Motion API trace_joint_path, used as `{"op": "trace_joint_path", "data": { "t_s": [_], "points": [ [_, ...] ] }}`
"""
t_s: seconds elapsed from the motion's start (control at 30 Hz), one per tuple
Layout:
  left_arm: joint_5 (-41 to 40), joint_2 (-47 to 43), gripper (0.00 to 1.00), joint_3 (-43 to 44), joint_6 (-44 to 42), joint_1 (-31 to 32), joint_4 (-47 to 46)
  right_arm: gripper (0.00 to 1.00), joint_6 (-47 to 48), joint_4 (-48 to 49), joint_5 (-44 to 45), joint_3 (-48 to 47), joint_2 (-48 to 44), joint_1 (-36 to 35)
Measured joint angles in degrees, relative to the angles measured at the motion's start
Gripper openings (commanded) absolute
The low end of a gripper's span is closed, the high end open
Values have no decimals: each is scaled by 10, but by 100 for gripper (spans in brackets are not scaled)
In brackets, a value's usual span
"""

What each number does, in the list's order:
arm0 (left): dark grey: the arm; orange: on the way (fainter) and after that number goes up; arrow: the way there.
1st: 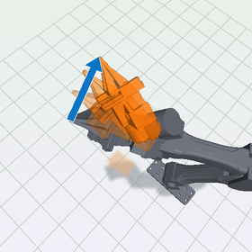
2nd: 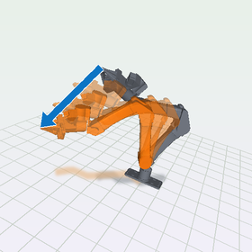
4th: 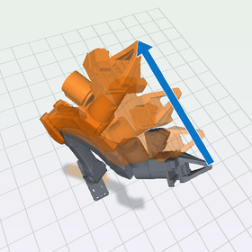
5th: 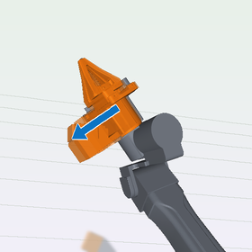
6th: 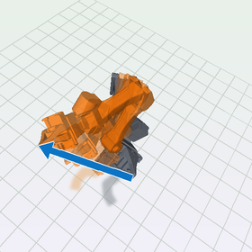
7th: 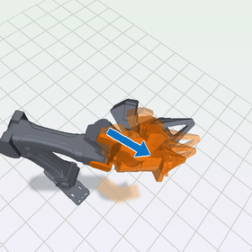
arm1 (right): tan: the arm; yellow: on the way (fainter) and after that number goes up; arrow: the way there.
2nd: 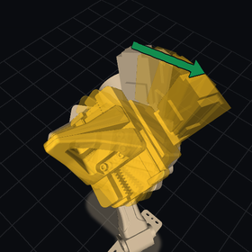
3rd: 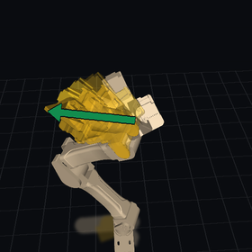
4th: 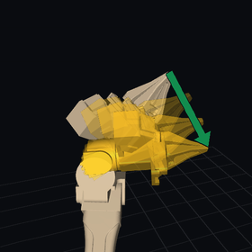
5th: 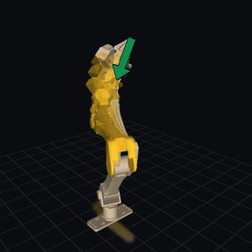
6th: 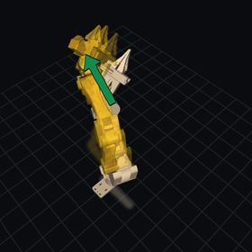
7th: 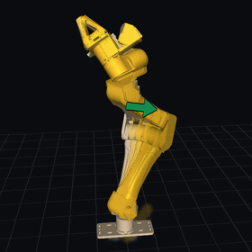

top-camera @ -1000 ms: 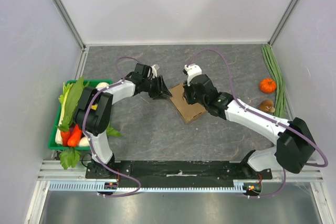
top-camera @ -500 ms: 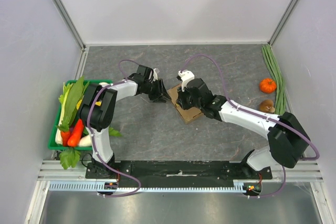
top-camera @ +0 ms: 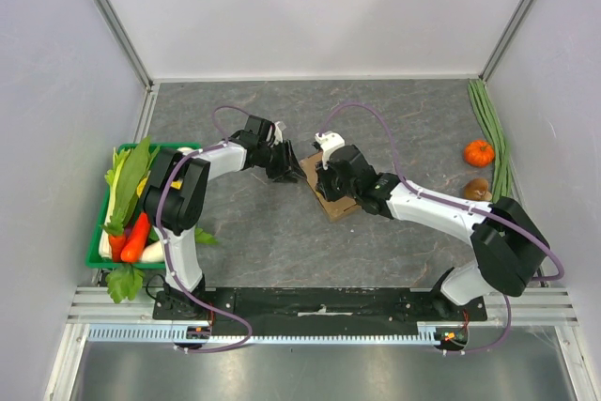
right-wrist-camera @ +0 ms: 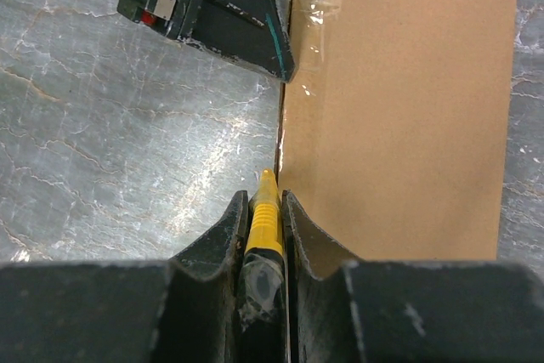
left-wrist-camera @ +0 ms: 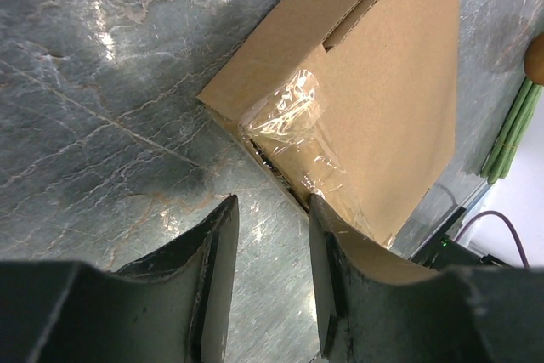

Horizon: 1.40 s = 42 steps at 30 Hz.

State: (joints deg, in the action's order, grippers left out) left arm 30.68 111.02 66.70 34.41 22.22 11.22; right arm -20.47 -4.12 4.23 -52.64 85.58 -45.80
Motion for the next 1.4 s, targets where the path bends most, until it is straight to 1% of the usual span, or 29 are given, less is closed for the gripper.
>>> {"op": "trace_joint_path", "data": {
  "t_s": [0.83,1.4],
  "points": [
    [-1,3,43,6,-9,0,7,0,2,-1,45,0,5,-10],
    [-1,11,43,25,-9,1,36,0,13,-7,116,17,-8,-54]
  ]
}}
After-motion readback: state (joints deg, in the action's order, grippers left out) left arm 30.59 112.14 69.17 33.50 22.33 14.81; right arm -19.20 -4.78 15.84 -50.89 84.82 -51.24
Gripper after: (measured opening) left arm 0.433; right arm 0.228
